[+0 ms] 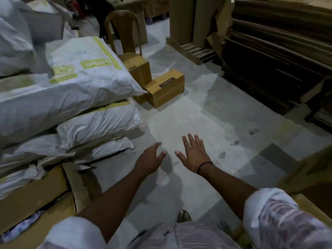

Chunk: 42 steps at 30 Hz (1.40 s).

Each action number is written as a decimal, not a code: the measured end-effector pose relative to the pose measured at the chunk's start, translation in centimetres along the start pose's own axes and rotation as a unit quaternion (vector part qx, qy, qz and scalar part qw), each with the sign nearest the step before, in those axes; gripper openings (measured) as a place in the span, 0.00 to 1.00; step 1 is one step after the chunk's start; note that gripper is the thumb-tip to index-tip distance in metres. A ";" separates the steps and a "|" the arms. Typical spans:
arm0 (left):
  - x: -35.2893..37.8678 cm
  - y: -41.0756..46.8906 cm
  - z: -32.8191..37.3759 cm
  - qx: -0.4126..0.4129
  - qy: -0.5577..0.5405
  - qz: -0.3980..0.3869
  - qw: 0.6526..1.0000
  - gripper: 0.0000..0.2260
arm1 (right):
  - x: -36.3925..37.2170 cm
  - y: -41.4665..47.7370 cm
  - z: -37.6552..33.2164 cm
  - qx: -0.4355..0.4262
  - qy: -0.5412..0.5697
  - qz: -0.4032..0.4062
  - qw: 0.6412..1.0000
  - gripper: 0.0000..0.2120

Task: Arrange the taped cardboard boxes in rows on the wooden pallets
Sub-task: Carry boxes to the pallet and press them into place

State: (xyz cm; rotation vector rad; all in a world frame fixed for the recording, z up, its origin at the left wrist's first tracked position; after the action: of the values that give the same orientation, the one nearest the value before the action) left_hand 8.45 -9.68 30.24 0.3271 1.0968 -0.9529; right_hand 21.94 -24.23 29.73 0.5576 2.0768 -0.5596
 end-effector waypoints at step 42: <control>-21.9 82.5 -3.8 -0.164 -0.048 0.028 0.985 0.22 | -19.3 88.9 8.0 -0.013 0.104 -0.070 0.992 0.38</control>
State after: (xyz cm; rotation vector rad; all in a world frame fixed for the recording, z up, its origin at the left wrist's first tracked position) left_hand 68.25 51.35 29.76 0.0414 1.1288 -0.7146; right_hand 88.13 38.64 26.16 0.4734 2.3320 -0.5751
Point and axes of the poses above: each hand's wrist, its own y-axis towards the middle knuckle, its own x-axis out of the palm, z = x × y, the point moved 7 cm from there along y, towards the middle knuckle, and after that the axes turned 11 degrees about y, right-handed, at the moved point
